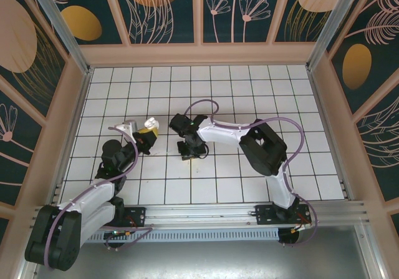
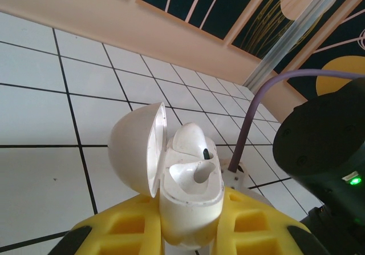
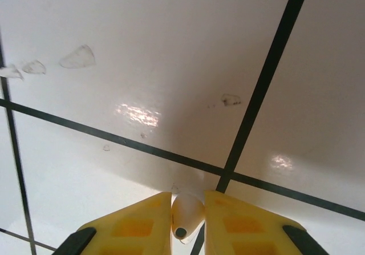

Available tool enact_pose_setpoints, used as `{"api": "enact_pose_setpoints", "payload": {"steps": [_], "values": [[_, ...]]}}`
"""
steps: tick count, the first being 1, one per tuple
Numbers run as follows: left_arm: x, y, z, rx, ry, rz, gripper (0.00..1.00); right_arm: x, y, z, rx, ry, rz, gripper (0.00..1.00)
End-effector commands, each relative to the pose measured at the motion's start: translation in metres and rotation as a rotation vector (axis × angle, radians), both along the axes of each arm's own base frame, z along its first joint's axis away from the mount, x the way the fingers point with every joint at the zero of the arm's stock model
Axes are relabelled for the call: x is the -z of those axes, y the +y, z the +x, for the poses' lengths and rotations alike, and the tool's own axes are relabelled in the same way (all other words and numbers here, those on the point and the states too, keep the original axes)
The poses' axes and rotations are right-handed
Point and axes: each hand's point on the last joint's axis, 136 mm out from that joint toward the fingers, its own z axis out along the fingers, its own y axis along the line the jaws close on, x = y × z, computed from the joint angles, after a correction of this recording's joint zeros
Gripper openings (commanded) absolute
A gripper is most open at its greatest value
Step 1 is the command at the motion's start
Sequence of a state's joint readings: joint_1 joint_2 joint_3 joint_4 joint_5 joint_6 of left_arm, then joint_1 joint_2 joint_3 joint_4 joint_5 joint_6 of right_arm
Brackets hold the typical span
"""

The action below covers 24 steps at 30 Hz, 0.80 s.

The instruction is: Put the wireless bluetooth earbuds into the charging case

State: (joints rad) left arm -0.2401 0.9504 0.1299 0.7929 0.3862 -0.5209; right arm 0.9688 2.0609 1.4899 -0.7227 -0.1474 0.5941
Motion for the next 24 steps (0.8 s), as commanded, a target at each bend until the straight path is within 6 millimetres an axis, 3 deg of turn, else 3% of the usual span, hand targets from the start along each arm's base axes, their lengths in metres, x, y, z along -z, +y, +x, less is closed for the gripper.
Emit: {"api": "enact_pose_setpoints", "payload": {"steps": [1, 11, 24], "values": [[-0.018, -0.004, 0.003, 0.029, -0.055, 0.021, 0.14, -0.031, 0.005, 0.02, 0.042, -0.117, 0.068, 0.18], [-0.022, -0.01, 0.003, 0.072, -0.076, 0.041, 0.13, -0.065, -0.005, 0.038, 0.107, -0.234, 0.148, 0.17], [-0.037, -0.03, 0.007, 0.195, -0.153, 0.087, 0.12, -0.141, -0.032, 0.068, 0.211, -0.433, 0.329, 0.17]]}}
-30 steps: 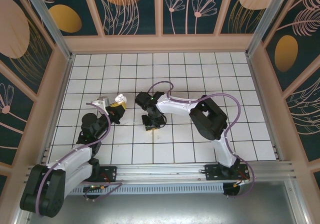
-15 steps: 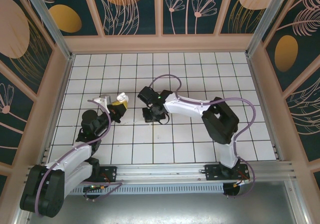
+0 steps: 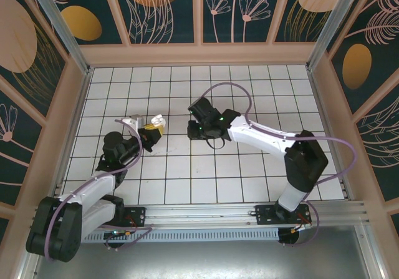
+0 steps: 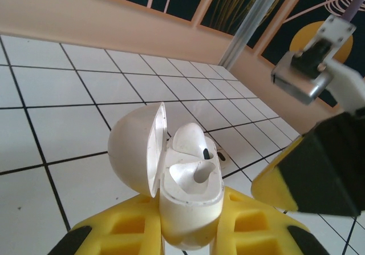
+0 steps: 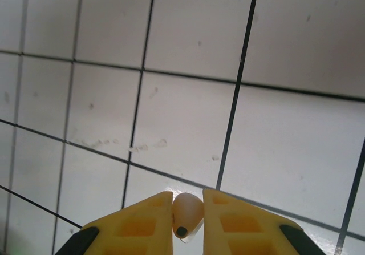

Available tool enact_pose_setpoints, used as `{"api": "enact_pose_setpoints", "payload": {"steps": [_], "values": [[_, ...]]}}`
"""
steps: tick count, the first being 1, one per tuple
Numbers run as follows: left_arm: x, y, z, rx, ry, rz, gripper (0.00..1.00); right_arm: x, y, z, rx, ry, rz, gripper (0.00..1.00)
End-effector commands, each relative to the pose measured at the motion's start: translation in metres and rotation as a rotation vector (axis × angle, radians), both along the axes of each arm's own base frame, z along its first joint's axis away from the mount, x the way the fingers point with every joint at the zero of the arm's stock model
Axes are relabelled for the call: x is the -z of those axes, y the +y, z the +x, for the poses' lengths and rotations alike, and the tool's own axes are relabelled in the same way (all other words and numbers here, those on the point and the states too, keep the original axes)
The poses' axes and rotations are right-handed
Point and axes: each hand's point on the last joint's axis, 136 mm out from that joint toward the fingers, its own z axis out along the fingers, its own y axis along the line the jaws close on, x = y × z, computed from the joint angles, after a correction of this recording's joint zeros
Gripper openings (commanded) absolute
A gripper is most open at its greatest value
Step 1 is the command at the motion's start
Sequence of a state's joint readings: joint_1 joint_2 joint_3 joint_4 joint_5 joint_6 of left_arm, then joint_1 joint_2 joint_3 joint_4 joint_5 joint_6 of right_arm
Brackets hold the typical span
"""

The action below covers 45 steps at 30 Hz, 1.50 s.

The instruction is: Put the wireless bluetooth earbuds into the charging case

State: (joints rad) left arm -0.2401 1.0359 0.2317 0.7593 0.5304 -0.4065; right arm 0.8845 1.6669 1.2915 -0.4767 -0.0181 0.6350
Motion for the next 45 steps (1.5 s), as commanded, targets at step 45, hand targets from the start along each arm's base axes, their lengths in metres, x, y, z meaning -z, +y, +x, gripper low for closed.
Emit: {"api": "enact_pose_setpoints", "payload": {"steps": [45], "values": [[-0.036, -0.077, -0.003, 0.319, -0.295, 0.106, 0.09, -0.163, -0.016, 0.006, -0.059, -0.507, 0.247, 0.18]]}}
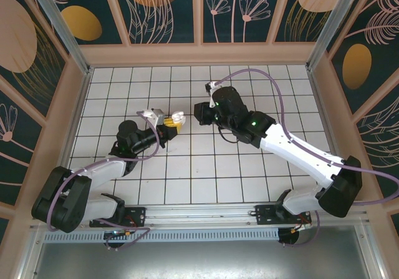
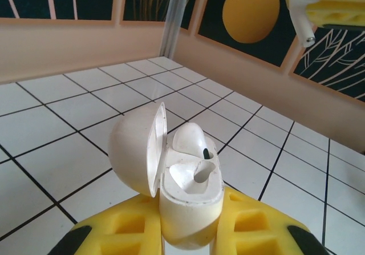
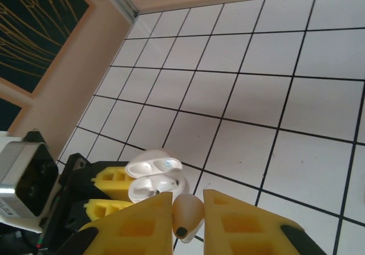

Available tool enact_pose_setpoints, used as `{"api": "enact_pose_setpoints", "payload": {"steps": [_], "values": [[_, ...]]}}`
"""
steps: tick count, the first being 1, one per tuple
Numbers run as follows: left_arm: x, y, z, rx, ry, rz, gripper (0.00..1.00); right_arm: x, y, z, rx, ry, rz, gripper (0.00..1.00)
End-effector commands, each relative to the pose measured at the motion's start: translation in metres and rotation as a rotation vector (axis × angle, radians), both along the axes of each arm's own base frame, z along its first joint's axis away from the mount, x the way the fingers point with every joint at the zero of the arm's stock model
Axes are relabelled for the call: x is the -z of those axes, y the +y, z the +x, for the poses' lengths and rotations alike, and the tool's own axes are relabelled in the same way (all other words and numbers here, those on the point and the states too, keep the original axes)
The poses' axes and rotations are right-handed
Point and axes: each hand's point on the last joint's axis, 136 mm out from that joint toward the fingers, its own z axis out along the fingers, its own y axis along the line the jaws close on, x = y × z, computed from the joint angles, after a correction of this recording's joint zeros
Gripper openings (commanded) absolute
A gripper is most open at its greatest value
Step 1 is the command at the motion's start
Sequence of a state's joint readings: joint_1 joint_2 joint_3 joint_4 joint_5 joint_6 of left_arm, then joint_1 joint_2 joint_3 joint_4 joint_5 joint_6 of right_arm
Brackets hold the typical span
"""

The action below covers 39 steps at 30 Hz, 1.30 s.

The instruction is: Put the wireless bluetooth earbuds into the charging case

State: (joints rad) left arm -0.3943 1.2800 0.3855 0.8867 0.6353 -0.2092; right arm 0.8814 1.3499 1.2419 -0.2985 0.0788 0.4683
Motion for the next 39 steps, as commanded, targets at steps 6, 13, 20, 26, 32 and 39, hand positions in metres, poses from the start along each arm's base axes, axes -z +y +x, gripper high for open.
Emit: {"api": "enact_pose_setpoints", "payload": {"steps": [6, 13, 20, 26, 32, 39], "values": [[-0.023, -0.01, -0.003, 0.06, -0.113, -0.003, 0.09, -0.026, 0.024, -0.001, -0.079, -0.139, 0.019, 0.18], [-0.029, -0.011, -0.004, 0.059, -0.12, -0.015, 0.09, -0.017, 0.049, -0.005, -0.145, -0.147, -0.014, 0.18], [-0.035, -0.011, -0.004, 0.059, -0.129, -0.023, 0.09, -0.004, 0.061, -0.007, -0.165, -0.144, -0.047, 0.18], [-0.041, -0.011, -0.004, 0.058, -0.136, -0.036, 0.09, 0.005, 0.063, -0.004, -0.157, -0.141, -0.075, 0.18], [-0.047, -0.01, -0.003, 0.051, -0.143, -0.049, 0.1, 0.016, 0.063, -0.004, -0.155, -0.136, -0.119, 0.17], [-0.046, -0.011, -0.003, 0.053, -0.138, -0.047, 0.09, 0.001, 0.06, -0.001, -0.126, -0.184, -0.122, 0.17]]}}
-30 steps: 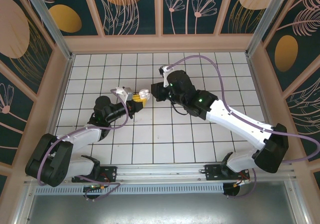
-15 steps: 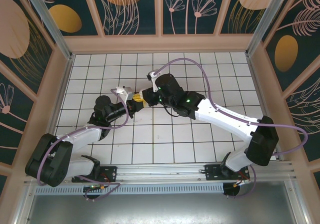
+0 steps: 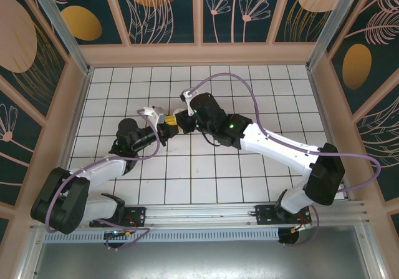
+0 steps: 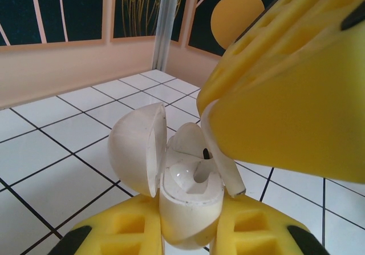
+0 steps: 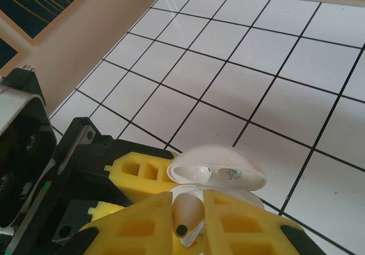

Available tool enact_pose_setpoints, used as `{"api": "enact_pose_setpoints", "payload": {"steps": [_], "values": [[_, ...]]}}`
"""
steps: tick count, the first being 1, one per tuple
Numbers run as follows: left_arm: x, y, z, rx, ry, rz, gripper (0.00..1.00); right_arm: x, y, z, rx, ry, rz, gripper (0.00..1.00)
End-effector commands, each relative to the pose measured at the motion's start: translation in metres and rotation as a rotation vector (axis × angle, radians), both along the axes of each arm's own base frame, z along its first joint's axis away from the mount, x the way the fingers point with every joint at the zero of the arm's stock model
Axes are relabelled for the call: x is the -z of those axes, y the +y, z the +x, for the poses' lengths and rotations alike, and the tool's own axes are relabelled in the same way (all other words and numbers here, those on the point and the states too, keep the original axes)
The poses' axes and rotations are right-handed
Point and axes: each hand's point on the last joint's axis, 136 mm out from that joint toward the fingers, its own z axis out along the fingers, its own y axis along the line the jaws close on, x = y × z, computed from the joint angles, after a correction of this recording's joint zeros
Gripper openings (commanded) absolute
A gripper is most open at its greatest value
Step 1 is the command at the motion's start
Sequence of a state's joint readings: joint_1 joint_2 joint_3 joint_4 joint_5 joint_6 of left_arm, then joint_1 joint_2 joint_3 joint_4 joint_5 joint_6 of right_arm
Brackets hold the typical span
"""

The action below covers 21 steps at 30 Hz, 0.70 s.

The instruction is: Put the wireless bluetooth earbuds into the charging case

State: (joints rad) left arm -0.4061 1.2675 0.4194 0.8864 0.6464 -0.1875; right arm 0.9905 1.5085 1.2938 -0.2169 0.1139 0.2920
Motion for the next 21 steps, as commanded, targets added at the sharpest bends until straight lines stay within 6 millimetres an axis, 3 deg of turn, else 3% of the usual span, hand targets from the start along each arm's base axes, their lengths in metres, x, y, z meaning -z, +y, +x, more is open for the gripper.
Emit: {"api": "enact_pose_setpoints", "payload": {"steps": [1, 7, 21], "values": [[-0.027, -0.005, -0.003, 0.03, -0.072, -0.04, 0.1, -0.03, 0.001, 0.009, 0.035, -0.085, 0.027, 0.17], [-0.03, -0.005, -0.003, 0.032, -0.072, -0.049, 0.1, -0.045, -0.003, 0.014, 0.056, -0.14, 0.04, 0.18], [-0.045, -0.004, -0.001, 0.024, -0.075, -0.084, 0.1, -0.021, -0.006, 0.012, 0.049, -0.117, -0.03, 0.17]]}}
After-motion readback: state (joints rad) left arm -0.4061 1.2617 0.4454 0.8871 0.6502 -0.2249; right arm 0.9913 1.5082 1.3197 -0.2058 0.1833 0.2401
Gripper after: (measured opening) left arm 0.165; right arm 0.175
